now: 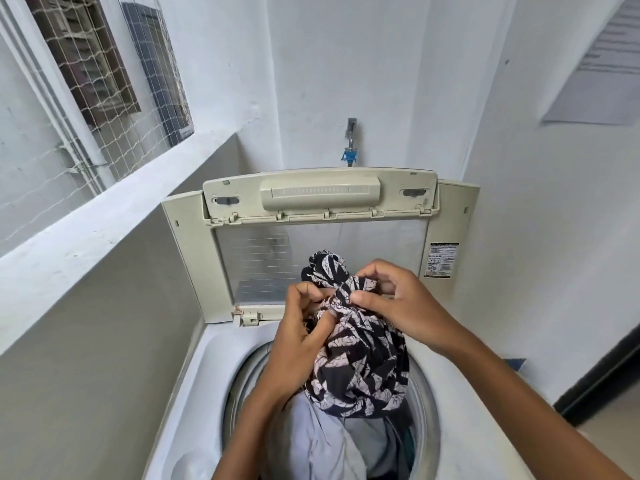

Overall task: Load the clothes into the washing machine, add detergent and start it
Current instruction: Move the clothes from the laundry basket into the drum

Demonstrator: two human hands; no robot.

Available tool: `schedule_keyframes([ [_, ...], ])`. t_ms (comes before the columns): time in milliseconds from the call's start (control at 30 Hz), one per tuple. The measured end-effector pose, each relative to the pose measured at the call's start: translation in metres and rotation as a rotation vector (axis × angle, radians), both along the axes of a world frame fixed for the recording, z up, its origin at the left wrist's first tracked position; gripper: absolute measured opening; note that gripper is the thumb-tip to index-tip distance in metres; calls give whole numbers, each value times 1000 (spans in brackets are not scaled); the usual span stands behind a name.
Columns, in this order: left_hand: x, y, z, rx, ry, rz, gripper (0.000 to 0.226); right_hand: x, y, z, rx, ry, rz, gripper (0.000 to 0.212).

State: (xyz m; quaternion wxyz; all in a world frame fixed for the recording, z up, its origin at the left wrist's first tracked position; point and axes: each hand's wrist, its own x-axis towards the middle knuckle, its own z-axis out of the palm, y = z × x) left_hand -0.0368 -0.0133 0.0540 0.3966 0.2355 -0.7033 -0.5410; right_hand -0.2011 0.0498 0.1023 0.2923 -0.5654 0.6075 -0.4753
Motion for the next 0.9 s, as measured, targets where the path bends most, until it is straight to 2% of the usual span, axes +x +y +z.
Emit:
schedule_keyframes([
  [100,6,-5,5,11,-109,-2,49,5,-3,8,-115,26,-37,23],
  [133,8,-6,8,-3,-166,-22,50,7,-3,14,-153,30,-25,24],
  [233,11,-4,13,-10,-295,-58,32,10,-3,32,-242,96,38,27],
  [333,13,0,19,107,-180,-87,28,9,0,45,-316,128,66,21],
  [400,13,-2,22,163,-116,-76,38,7,1,55,-370,165,46,21],
  [533,10,-9,23,167,-101,-26,60,-6,3,80,-483,237,-38,24],
  [667,11,-15,24,148,-197,-103,52,-18,4,98,-581,155,-44,30],
  [767,8,-16,16,84,-340,-124,53,-20,5,101,-616,-17,-21,37],
  [900,1,-6,6,213,-367,-136,64,-16,8,106,-625,-139,26,38],
])
